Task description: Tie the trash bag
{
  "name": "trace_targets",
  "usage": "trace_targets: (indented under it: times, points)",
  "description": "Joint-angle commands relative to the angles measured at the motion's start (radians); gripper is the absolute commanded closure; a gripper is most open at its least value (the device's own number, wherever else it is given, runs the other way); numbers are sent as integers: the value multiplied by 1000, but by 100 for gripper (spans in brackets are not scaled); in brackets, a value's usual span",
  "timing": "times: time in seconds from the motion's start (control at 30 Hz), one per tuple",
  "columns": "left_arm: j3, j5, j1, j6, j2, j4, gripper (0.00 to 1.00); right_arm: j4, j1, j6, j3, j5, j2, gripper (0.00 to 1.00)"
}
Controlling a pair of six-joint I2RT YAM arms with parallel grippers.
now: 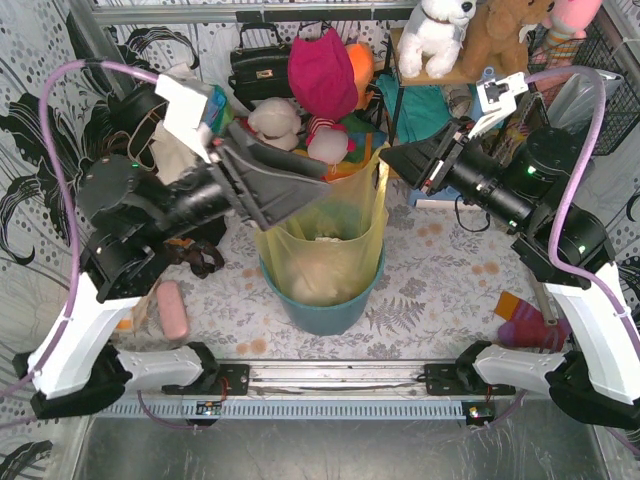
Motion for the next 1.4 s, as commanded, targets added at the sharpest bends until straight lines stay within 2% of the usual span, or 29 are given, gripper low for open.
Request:
trace_targets:
  times: [0.0, 0.1, 0.27, 0.47, 0.6, 0.77, 0.97, 1.2, 1.37]
  points:
    - [111, -253, -183, 227, 75, -146, 37, 49, -2, 30, -11, -12, -20, 79]
    - [141, -351, -273, 293, 110, -184, 37, 55, -2, 36, -19, -13, -26, 86]
    - [84, -487, -349, 343, 114, -140, 36, 66, -2, 39, -33, -16, -36, 100]
    - [-37, -537, -374, 394, 105, 28, 35, 71, -3, 21, 0, -16, -30, 100]
    - [-176, -576, -374, 498, 89, 189, 31, 61, -2, 12, 43, -24, -13, 100]
    - [-235, -531, -374, 615, 112, 287, 29, 45, -2, 1, 82, -38, -2, 100]
    - [-348, -585, -374, 725, 83, 473, 27, 35, -2, -4, 93, -49, -1, 100]
    - [-330, -606, -374, 815, 118, 547, 28, 24, -2, -2, 85, -72, -2, 100]
    - [-292, -662, -374, 865, 157, 545, 37, 21, -2, -1, 83, -82, -8, 100]
